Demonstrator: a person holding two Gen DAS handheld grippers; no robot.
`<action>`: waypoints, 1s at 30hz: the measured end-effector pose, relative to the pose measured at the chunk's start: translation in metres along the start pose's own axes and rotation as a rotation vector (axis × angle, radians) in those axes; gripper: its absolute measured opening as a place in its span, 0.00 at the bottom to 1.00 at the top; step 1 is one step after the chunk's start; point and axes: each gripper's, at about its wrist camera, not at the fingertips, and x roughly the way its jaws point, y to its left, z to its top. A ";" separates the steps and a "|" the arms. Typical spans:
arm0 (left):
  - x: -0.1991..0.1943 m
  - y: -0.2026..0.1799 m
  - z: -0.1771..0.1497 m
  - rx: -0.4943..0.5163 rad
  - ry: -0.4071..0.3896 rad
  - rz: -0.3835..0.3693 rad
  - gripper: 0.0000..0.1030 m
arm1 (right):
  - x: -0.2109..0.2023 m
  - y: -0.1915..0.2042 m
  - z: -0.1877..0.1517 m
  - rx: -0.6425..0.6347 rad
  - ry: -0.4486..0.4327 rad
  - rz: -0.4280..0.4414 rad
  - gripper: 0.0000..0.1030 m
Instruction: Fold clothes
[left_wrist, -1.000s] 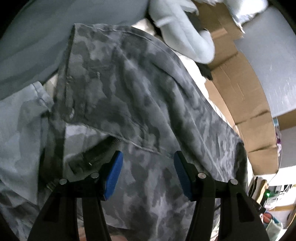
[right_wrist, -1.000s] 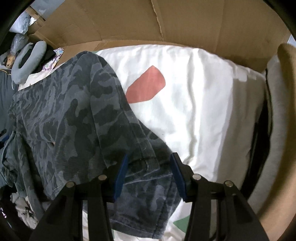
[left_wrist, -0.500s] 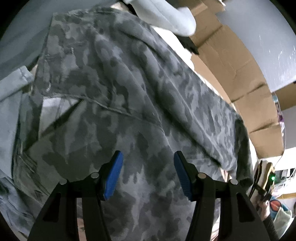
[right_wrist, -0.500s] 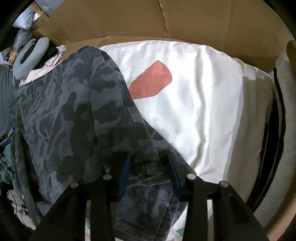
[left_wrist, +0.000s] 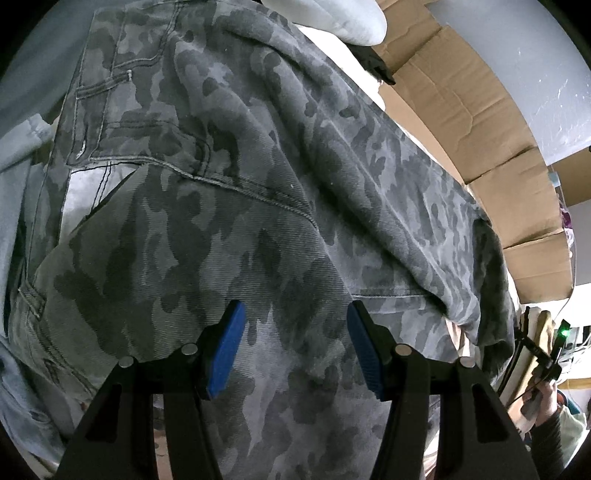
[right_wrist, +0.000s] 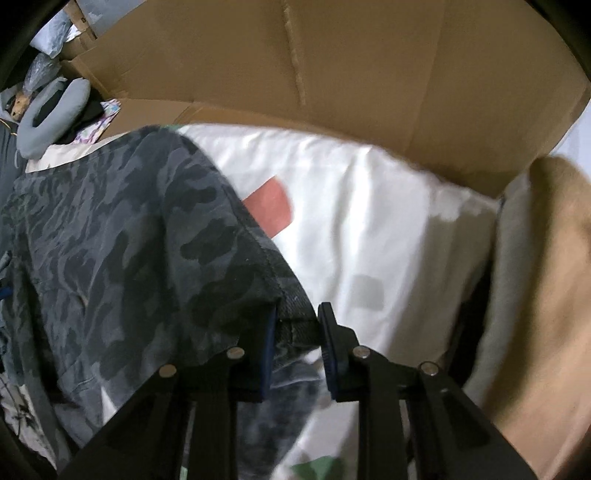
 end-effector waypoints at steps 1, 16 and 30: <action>0.001 0.000 0.000 -0.003 -0.001 -0.004 0.56 | -0.004 -0.003 0.003 -0.005 -0.008 -0.015 0.20; 0.008 0.010 -0.003 -0.003 0.007 -0.006 0.56 | -0.015 -0.016 0.063 -0.238 -0.074 -0.269 0.19; 0.011 0.021 -0.007 -0.007 0.013 -0.001 0.56 | 0.006 -0.054 0.079 -0.218 -0.028 -0.432 0.18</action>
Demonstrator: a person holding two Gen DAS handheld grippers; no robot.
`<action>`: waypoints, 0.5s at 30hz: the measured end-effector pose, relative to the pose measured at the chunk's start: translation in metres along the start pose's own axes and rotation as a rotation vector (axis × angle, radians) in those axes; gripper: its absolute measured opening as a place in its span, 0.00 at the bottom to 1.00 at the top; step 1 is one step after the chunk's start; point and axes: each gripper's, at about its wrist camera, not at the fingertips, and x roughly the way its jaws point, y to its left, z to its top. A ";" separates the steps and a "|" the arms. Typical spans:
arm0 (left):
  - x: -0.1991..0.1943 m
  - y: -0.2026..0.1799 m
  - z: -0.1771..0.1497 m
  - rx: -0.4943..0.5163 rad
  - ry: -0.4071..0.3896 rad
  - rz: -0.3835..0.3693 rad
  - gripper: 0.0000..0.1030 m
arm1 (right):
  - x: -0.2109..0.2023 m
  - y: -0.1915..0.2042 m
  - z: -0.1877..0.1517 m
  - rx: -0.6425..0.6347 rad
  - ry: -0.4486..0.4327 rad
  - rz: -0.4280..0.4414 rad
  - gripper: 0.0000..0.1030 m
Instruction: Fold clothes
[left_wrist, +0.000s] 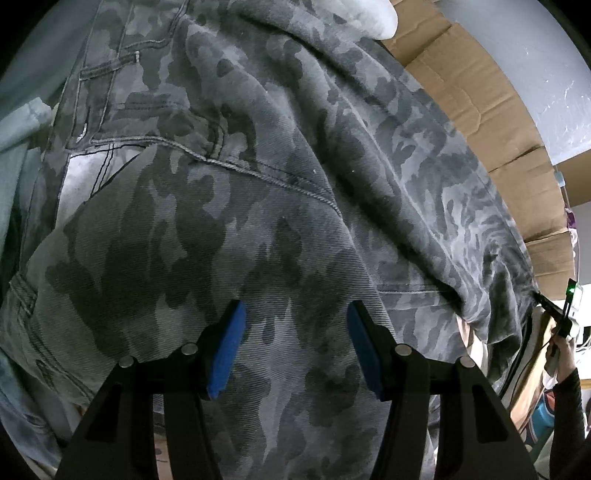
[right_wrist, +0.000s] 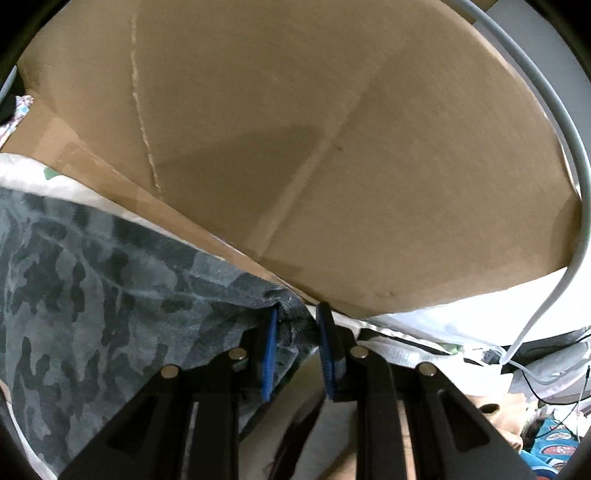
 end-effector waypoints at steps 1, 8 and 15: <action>0.000 0.000 0.000 0.002 0.001 0.000 0.56 | 0.001 -0.001 0.000 -0.005 0.000 -0.011 0.18; -0.005 0.000 -0.001 0.007 -0.002 0.004 0.56 | 0.009 -0.004 0.007 -0.018 0.010 -0.075 0.18; -0.012 0.009 -0.004 0.013 0.008 0.001 0.56 | 0.019 -0.007 0.007 -0.012 0.006 -0.156 0.18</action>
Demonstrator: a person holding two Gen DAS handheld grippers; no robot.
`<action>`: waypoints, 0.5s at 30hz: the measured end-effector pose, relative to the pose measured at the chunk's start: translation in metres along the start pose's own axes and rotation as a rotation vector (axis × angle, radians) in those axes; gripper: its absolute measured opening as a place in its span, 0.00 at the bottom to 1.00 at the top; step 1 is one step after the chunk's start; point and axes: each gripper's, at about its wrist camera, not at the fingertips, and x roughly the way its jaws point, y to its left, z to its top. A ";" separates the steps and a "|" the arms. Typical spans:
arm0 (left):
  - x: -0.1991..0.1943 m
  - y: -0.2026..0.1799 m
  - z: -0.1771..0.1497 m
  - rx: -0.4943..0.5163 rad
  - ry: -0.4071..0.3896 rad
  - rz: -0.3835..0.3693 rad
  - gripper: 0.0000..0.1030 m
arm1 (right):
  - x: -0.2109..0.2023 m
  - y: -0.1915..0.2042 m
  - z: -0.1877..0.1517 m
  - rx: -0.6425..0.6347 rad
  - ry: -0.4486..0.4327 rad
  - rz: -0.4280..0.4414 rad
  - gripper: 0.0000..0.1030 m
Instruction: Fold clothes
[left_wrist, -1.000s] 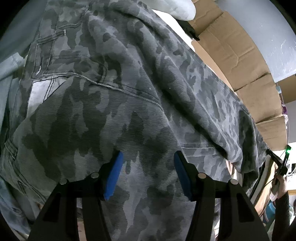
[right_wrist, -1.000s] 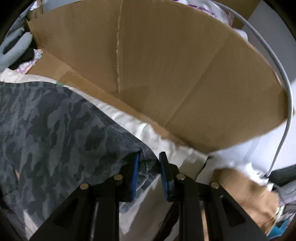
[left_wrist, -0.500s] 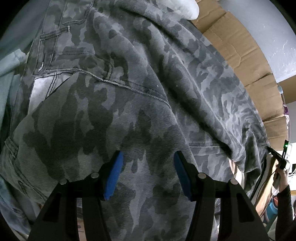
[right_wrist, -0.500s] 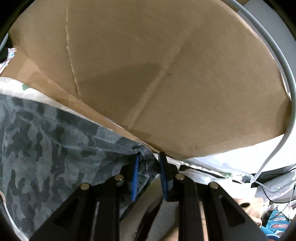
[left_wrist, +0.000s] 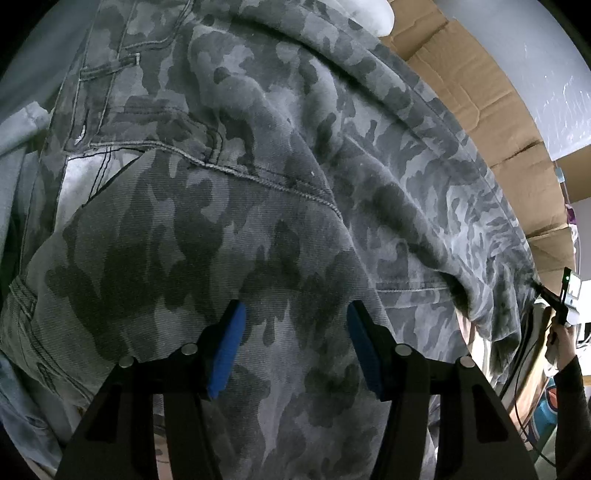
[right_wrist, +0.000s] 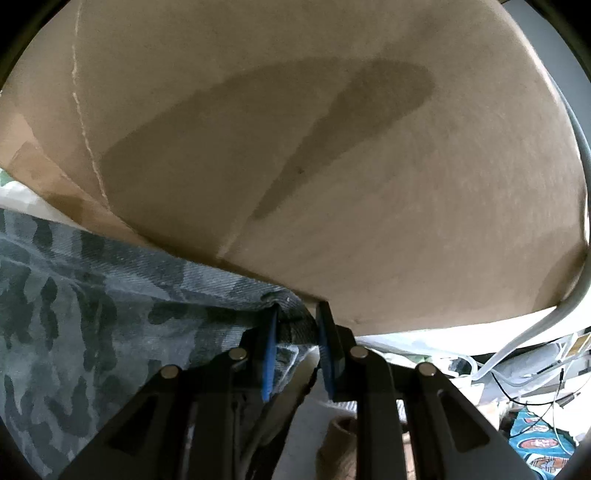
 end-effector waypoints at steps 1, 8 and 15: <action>-0.001 0.001 0.000 -0.003 -0.002 0.000 0.56 | 0.001 0.000 -0.001 0.003 0.002 0.000 0.18; -0.013 0.010 -0.002 -0.021 -0.026 0.000 0.56 | -0.009 0.001 -0.017 0.025 0.007 0.067 0.22; -0.041 0.028 -0.010 -0.049 -0.100 0.051 0.56 | -0.043 -0.002 -0.042 0.055 -0.027 0.176 0.32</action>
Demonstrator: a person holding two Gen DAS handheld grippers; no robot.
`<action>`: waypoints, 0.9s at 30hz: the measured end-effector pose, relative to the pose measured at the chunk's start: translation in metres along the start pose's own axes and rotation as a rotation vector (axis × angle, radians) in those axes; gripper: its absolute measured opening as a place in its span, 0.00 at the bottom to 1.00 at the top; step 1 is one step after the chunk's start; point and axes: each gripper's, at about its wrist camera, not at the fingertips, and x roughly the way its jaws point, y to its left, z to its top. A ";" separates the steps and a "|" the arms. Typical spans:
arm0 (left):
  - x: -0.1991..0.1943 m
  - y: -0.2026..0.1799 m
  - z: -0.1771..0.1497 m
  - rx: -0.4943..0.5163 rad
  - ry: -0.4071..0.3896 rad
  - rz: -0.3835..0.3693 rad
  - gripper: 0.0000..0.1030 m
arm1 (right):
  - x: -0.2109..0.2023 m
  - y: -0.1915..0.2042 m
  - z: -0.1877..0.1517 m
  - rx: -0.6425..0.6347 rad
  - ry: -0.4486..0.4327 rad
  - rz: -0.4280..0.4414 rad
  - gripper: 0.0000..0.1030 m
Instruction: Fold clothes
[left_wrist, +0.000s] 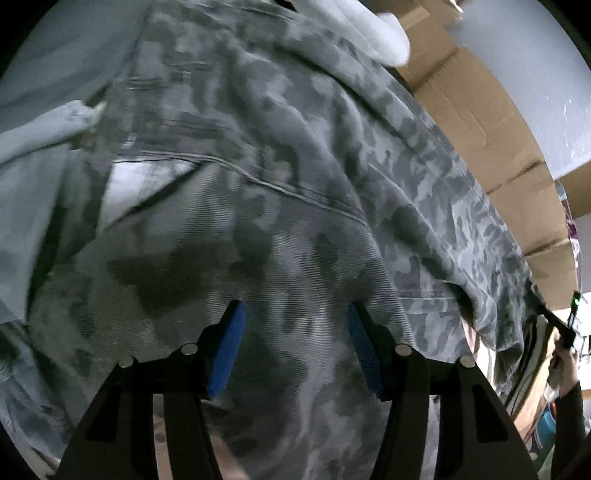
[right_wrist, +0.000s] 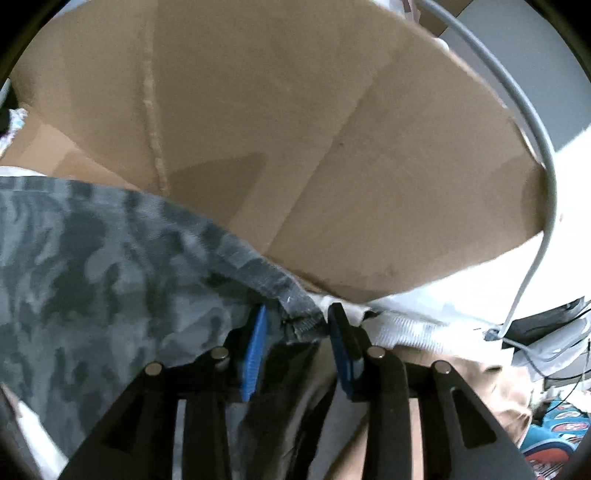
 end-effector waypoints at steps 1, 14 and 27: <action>-0.004 0.005 -0.002 -0.010 -0.015 0.010 0.56 | -0.003 0.000 -0.003 0.003 -0.002 0.015 0.32; -0.046 0.085 -0.024 -0.109 -0.111 0.160 0.56 | -0.054 0.041 -0.060 -0.057 -0.009 0.218 0.32; -0.046 0.144 -0.071 -0.251 -0.120 0.182 0.56 | -0.093 0.076 -0.068 -0.135 -0.023 0.334 0.33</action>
